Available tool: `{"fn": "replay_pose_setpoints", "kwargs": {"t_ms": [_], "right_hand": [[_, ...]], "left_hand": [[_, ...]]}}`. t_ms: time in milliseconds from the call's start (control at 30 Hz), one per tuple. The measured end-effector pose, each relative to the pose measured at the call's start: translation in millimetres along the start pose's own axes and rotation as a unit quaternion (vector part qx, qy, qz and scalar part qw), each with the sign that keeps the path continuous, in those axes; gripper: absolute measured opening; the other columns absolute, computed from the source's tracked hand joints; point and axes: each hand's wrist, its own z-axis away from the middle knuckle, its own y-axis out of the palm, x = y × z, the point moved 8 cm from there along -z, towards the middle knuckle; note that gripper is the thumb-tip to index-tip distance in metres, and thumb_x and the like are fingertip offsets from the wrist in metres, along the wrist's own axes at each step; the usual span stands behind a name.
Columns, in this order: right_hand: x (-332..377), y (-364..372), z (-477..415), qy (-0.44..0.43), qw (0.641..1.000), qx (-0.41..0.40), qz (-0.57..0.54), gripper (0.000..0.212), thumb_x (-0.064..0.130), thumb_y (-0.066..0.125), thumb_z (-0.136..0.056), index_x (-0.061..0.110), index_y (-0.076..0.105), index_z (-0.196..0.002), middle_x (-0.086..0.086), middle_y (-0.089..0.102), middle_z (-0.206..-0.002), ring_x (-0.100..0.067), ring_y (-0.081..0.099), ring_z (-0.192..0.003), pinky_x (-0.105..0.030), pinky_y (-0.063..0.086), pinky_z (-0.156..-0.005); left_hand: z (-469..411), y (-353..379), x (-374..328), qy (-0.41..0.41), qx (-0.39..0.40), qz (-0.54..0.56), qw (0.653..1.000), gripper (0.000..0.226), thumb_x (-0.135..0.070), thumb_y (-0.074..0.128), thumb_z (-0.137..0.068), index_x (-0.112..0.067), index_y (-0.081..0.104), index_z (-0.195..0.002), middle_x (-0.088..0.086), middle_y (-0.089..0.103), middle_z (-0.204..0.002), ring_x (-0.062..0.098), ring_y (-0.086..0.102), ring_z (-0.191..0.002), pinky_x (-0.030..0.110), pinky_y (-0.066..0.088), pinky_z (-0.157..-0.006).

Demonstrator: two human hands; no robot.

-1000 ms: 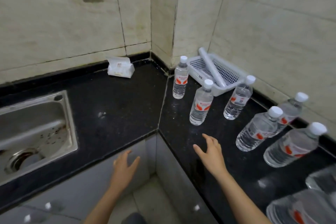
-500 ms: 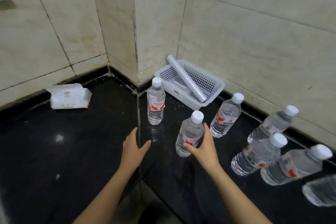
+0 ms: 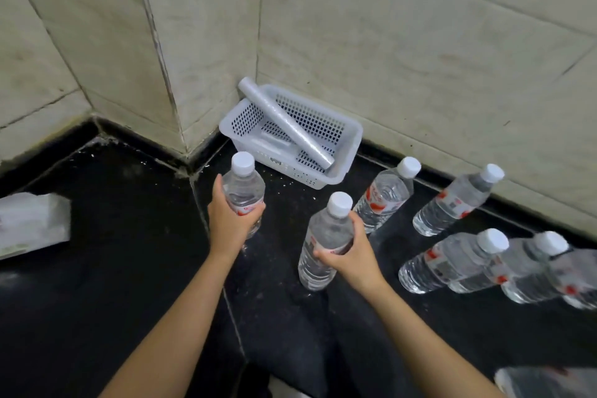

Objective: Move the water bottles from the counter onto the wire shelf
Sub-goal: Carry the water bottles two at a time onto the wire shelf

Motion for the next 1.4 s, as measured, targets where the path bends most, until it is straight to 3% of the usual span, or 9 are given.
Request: {"fn": "replay_pose_setpoints", "kwargs": {"t_ms": [200, 367, 500, 667, 800, 867, 1067, 1233, 1400], "right_hand": [[-6, -2, 6, 0.025, 0.999, -0.042, -0.001, 0.071, 0.007, 0.080, -0.063, 0.046, 0.039, -0.105, 0.024, 0.055, -0.104, 0.021, 0.054, -0.092, -0.002, 0.043, -0.074], [-7, -4, 27, 0.045, 0.996, -0.071, 0.015, 0.072, 0.013, 0.081, -0.063, 0.051, 0.034, -0.102, 0.027, 0.054, -0.097, 0.015, 0.055, -0.087, -0.004, 0.043, -0.074], [-4, -13, 52, 0.048, 0.994, -0.089, 0.030, 0.076, 0.018, 0.081, -0.063, 0.038, 0.036, -0.121, 0.018, 0.053, -0.104, -0.002, 0.051, -0.097, -0.016, 0.038, -0.084], [-10, -46, 91, 0.058, 0.987, -0.146, 0.028, 0.071, 0.023, 0.081, -0.062, 0.041, 0.037, -0.116, 0.014, 0.056, -0.105, -0.009, 0.055, -0.101, -0.027, 0.045, -0.090], [-19, -85, 142, 0.063, 0.977, -0.204, 0.011, 0.071, 0.022, 0.080, -0.064, 0.035, 0.040, -0.120, 0.014, 0.054, -0.105, -0.009, 0.053, -0.098, -0.023, 0.040, -0.085], [-28, -106, 175, 0.073, 0.968, -0.239, 0.011, 0.075, 0.022, 0.081, -0.063, 0.030, 0.040, -0.125, 0.013, 0.054, -0.106, -0.010, 0.053, -0.099, -0.023, 0.041, -0.086], [-73, -160, 311, 0.122, 0.930, -0.346, 0.004, 0.075, 0.027, 0.081, -0.062, 0.032, 0.040, -0.124, 0.012, 0.054, -0.105, -0.019, 0.057, -0.108, -0.034, 0.047, -0.093], [-118, -189, 437, 0.159, 0.889, -0.429, -0.011, 0.071, 0.022, 0.083, -0.060, 0.047, 0.035, -0.106, 0.013, 0.054, -0.105, -0.018, 0.056, -0.108, -0.038, 0.047, -0.094], [-158, -201, 547, 0.218, 0.846, -0.487, -0.009, 0.071, 0.029, 0.081, -0.061, 0.040, 0.039, -0.118, 0.011, 0.056, -0.110, -0.020, 0.056, -0.111, -0.039, 0.048, -0.092]], "left_hand": [[-6, 0, 2, 0.008, -0.008, 0.013, 1.000, 0.075, -0.015, 0.081, -0.064, -0.014, 0.042, -0.128, 0.007, 0.055, -0.126, 0.022, 0.054, -0.113, 0.030, 0.039, -0.095], [17, -6, 2, 0.019, 0.017, 0.010, 1.000, 0.074, -0.013, 0.082, -0.062, -0.016, 0.045, -0.127, 0.002, 0.056, -0.118, 0.018, 0.054, -0.106, 0.032, 0.043, -0.095], [57, 0, 6, 0.017, 0.065, -0.013, 0.998, 0.072, -0.012, 0.083, -0.060, -0.015, 0.047, -0.123, -0.002, 0.057, -0.110, 0.017, 0.055, -0.100, 0.031, 0.043, -0.089], [103, 20, 15, -0.003, 0.139, -0.011, 0.990, 0.076, -0.039, 0.082, -0.041, -0.020, 0.056, -0.109, 0.001, 0.068, -0.099, 0.019, 0.065, -0.089, 0.039, 0.052, -0.084], [145, 43, 7, 0.029, 0.177, -0.009, 0.984, 0.063, -0.014, 0.087, -0.054, -0.014, 0.057, -0.110, 0.005, 0.068, -0.097, 0.021, 0.064, -0.088, 0.038, 0.051, -0.084], [168, 57, 2, 0.040, 0.202, -0.003, 0.979, 0.066, -0.012, 0.086, -0.055, -0.016, 0.056, -0.114, 0.005, 0.068, -0.101, 0.022, 0.065, -0.092, 0.035, 0.050, -0.082], [275, 107, -9, 0.072, 0.320, 0.002, 0.945, 0.082, -0.044, 0.078, -0.035, -0.019, 0.056, -0.110, 0.003, 0.068, -0.100, 0.021, 0.065, -0.089, 0.036, 0.050, -0.079], [389, 143, 3, 0.075, 0.422, -0.001, 0.904, 0.081, -0.046, 0.077, -0.033, -0.018, 0.056, -0.106, 0.002, 0.068, -0.097, 0.020, 0.065, -0.088, 0.035, 0.050, -0.076], [483, 167, 20, 0.077, 0.512, -0.024, 0.855, 0.078, -0.045, 0.081, -0.032, -0.019, 0.059, -0.103, 0.003, 0.070, -0.096, 0.021, 0.068, -0.088, 0.039, 0.054, -0.078]]}}
